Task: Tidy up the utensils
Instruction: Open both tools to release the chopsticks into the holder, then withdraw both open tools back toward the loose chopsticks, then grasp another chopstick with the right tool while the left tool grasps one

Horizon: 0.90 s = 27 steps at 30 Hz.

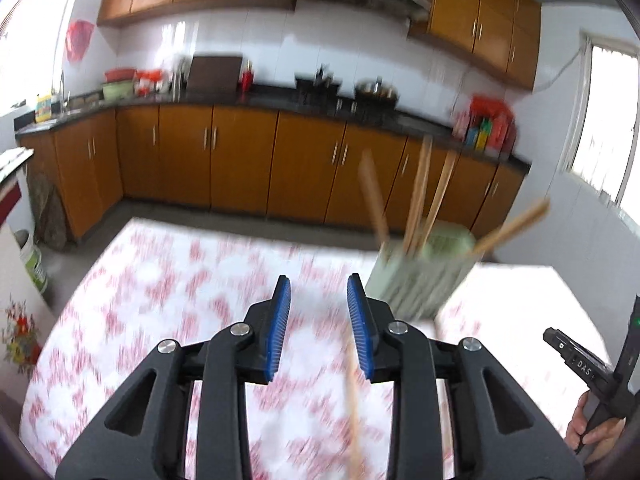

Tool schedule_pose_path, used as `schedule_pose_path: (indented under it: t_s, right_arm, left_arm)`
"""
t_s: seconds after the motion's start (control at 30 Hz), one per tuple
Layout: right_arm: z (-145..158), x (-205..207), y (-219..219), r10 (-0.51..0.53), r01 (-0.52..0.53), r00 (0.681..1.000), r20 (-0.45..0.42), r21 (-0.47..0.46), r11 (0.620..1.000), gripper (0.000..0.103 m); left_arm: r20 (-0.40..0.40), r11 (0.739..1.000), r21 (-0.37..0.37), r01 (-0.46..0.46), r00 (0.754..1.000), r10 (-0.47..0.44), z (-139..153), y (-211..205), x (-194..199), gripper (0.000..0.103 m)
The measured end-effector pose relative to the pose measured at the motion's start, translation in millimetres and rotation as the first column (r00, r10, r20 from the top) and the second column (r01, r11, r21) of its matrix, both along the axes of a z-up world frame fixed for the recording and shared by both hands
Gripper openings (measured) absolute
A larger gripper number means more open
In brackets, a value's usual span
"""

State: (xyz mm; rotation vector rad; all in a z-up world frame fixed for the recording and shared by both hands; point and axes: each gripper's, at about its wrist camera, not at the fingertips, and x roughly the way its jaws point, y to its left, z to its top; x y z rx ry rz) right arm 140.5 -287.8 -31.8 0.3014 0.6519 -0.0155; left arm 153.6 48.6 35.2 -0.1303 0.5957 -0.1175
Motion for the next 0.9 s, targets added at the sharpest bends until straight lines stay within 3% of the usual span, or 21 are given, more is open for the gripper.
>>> schedule_pose_path:
  t_s: [0.17, 0.3, 0.43, 0.47, 0.57, 0.73, 0.8, 0.9]
  right_arm:
    - [-50, 7, 41, 0.131, -0.124, 0.984, -0.12, 0.069, 0.99, 0.032]
    - [-68, 17, 79, 0.196, -0.193, 0.965, -0.174, 0.033, 0.981, 0.032]
    - [-80, 24, 96, 0.198, -0.208, 0.955, -0.222, -0.026, 0.978, 0.031]
    - [-82, 23, 95, 0.189, -0.204, 0.954, -0.231, -0.043, 0.978, 0.029]
    - [-83, 23, 88, 0.154, -0.174, 0.962, -0.225, -0.069, 0.982, 0.009]
    - [-83, 32, 51, 0.053, -0.068, 0.972, -0.229, -0.06, 0.996, 0.008]
    - [-83, 36, 29, -0.022, 0.006, 0.972, -0.234, -0.067, 0.998, 0.008]
    - [-84, 38, -2, -0.109, 0.099, 0.964, -0.242, -0.053, 0.994, 0.008]
  left_arm:
    - [-0.12, 1.0, 0.021, 0.022, 0.993, -0.019, -50, -4, -5, 0.031]
    - [-0.186, 0.999, 0.025, 0.038, 0.982, -0.032, -78, -8, -9, 0.031]
    - [-0.206, 0.998, 0.025, 0.051, 0.977, -0.044, -92, -11, -15, 0.036]
    - [-0.21, 0.998, 0.026, 0.059, 0.976, -0.052, -94, -12, -16, 0.036]
    - [-0.214, 0.997, 0.022, 0.078, 0.974, -0.072, -98, -16, -16, 0.036]
    - [-0.235, 0.993, -0.007, 0.118, 0.965, -0.117, -105, -28, -13, 0.037]
    - [-0.241, 0.991, -0.01, 0.132, 0.962, -0.131, -108, -34, -14, 0.044]
    - [-0.254, 0.987, -0.01, 0.16, 0.954, -0.157, -113, -45, -15, 0.046]
